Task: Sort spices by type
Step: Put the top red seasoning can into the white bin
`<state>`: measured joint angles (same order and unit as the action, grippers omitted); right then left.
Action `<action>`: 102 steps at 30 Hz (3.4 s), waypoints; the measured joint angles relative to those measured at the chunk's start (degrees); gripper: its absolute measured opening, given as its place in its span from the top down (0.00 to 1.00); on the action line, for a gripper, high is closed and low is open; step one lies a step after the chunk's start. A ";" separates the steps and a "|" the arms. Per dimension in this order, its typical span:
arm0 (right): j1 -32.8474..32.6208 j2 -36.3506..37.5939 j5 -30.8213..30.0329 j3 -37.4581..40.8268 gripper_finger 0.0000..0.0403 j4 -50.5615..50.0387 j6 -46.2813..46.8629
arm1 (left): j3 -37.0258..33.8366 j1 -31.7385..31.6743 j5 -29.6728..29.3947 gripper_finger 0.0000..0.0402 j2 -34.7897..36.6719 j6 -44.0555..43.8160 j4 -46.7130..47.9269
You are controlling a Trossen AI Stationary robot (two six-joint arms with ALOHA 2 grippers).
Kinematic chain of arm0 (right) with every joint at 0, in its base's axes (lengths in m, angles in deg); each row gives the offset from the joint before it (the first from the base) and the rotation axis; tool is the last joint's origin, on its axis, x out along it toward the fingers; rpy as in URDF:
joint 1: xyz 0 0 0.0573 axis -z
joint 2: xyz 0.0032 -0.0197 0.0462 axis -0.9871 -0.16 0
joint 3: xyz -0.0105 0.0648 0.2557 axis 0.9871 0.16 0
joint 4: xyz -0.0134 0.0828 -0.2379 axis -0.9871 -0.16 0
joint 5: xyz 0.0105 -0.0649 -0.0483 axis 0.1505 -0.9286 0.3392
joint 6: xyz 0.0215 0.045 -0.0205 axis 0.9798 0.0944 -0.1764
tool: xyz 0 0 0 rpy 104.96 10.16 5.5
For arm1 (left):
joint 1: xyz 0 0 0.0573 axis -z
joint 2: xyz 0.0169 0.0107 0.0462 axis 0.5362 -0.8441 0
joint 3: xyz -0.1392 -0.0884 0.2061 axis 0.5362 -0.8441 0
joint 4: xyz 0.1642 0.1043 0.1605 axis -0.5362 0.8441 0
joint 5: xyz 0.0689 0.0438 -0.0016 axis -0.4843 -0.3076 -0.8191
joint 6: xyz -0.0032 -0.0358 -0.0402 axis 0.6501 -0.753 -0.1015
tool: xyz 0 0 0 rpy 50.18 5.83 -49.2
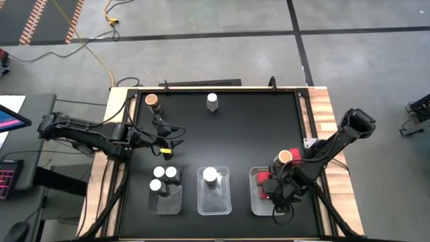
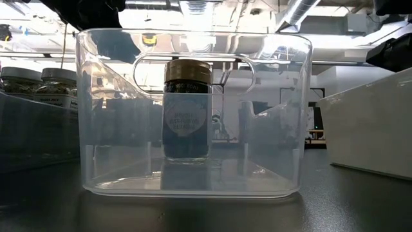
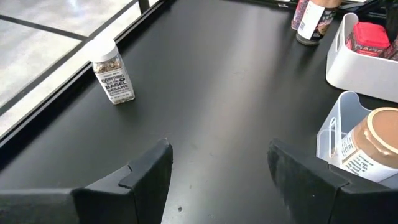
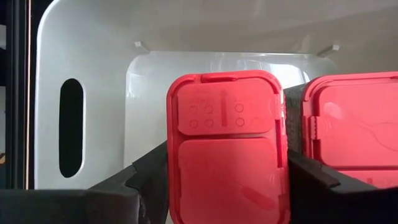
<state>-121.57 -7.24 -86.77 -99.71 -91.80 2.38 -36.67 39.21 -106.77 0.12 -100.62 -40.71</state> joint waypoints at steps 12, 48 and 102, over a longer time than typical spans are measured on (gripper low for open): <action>0.00 -0.02 0.00 0.00 0.35 -0.10 0.54 | -0.02 -0.02 0.02 0.37 0.00 -0.54 0.00; 0.00 -0.04 -2.21 0.02 0.35 0.00 -0.04 | -0.02 -0.02 0.02 0.37 -0.02 -0.87 0.22; -0.01 1.21 0.00 2.58 0.16 1.50 3.00 | -0.02 -0.02 0.00 0.37 -0.02 -1.51 0.20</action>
<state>-121.57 -6.03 -86.77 -97.13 -90.30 5.38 -36.69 39.19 -106.77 0.10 -102.13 -40.52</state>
